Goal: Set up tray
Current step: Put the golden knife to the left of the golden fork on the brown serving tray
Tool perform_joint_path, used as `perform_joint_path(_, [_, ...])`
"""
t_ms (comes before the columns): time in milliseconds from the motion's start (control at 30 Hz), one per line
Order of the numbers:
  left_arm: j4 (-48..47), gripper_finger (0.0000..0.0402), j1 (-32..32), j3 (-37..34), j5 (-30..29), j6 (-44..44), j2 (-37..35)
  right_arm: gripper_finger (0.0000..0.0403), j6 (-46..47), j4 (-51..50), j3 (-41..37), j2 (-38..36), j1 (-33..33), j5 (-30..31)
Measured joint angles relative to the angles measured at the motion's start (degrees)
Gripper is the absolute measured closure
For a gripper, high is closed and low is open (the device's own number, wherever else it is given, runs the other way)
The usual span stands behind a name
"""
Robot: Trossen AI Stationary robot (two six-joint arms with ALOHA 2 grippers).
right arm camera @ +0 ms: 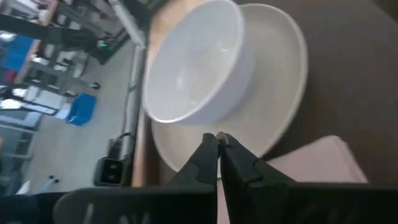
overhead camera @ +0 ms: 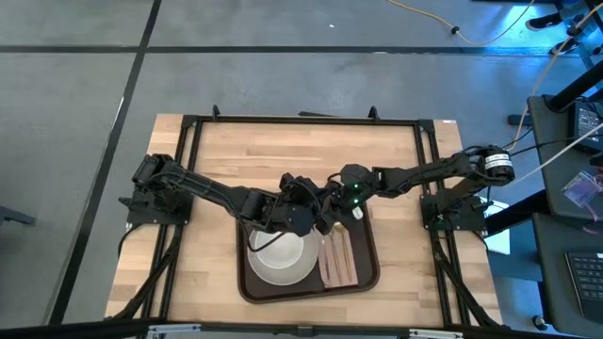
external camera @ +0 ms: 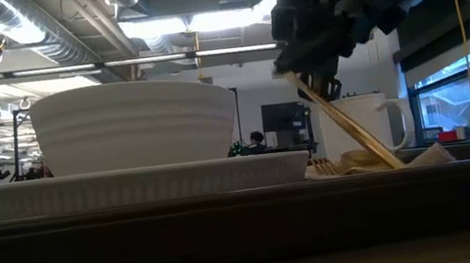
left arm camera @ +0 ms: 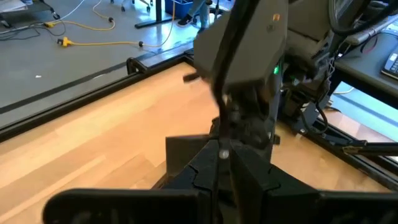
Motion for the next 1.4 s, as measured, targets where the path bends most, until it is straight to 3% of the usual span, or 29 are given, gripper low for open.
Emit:
perform_joint_path(333, [-1.21,0.0368,0.12,0.0,0.1,-0.58,0.0,0.0378,-1.85,-2.77,-0.04,1.46,0.07,3.64])
perform_joint_path(1400, [-1.31,0.0368,0.12,0.0,0.08,-1.46,0.02,0.0358,-4.81,-2.82,-0.13,1.46,0.09,1.31])
